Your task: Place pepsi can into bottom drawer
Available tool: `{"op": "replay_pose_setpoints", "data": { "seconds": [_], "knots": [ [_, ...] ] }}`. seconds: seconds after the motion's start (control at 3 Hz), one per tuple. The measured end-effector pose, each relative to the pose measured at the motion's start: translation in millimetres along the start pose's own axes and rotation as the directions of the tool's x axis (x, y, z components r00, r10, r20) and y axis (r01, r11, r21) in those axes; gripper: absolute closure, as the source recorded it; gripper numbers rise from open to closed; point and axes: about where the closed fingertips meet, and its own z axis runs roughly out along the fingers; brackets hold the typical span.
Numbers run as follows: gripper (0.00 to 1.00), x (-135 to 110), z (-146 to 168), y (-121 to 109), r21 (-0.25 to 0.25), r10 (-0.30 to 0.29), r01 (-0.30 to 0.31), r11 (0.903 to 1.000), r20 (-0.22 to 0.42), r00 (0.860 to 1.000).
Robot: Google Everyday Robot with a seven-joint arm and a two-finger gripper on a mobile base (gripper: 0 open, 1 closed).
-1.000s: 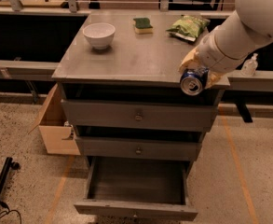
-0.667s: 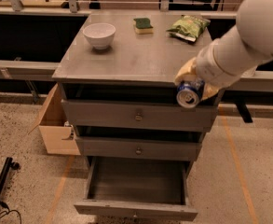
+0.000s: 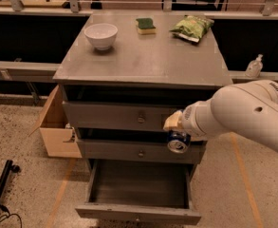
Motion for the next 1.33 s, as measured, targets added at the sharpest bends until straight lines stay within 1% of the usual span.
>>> {"op": "replay_pose_setpoints", "data": {
  "seconds": [0.33,0.67,1.0,1.33],
  "knots": [
    [1.0,0.0,-0.1,-0.1,0.0,0.0,0.0,1.0,0.0,1.0],
    [1.0,-4.7,9.4,3.5,-0.032,-0.012,0.012,0.9994,0.004,1.0],
    [1.0,-20.0,54.1,29.4,-0.078,-0.007,0.008,0.997,0.009,1.0],
    [1.0,-27.5,97.8,56.3,-0.089,-0.048,0.047,0.9949,-0.018,0.999]
  ]
}}
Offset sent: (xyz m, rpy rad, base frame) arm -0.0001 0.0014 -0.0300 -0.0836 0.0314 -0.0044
